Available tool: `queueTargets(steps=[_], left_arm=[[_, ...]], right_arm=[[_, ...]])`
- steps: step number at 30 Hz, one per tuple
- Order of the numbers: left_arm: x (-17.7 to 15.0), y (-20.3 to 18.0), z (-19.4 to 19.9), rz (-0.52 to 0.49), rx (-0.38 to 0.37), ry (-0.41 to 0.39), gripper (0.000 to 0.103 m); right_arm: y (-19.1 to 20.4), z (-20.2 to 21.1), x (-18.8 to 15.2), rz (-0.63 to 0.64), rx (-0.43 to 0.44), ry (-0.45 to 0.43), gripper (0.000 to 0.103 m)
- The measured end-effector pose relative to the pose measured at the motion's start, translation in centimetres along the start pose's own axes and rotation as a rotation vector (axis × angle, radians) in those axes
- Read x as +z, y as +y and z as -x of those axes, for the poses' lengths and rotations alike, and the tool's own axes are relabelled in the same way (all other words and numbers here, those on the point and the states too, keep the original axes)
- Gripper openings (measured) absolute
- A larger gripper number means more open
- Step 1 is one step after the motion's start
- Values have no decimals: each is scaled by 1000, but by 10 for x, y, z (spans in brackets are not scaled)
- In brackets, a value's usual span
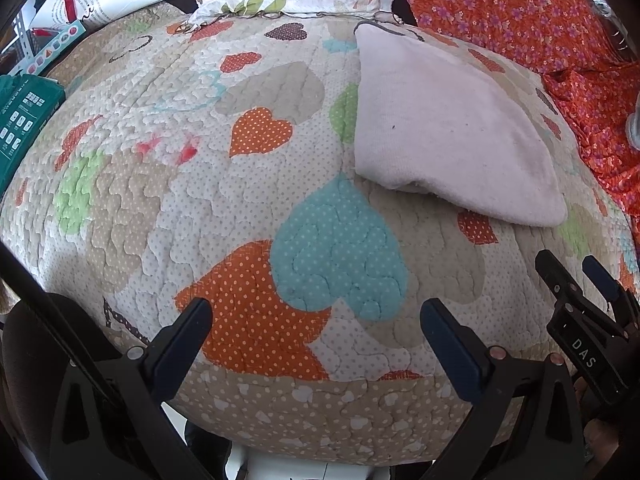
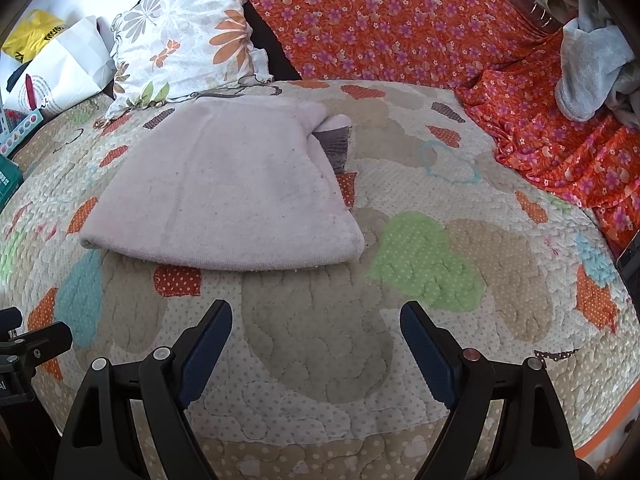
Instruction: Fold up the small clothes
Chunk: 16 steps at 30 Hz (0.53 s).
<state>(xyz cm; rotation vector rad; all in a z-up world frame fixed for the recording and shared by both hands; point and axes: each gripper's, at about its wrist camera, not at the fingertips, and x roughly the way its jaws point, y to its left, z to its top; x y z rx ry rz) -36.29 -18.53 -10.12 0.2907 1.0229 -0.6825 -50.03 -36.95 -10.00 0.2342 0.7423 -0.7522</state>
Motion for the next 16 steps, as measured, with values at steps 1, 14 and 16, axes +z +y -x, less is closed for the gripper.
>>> queueTargets(steps=[1, 14, 16], left_arm=[[0, 0, 0, 0, 0, -1, 103], [5, -1, -4, -9, -16, 0, 103], [6, -1, -5, -12, -19, 1, 103]], right_arm=[[0, 0, 0, 0, 0, 0, 89], [2, -2, 0, 9, -3, -2, 89], [2, -4, -1, 13, -4, 1, 89]])
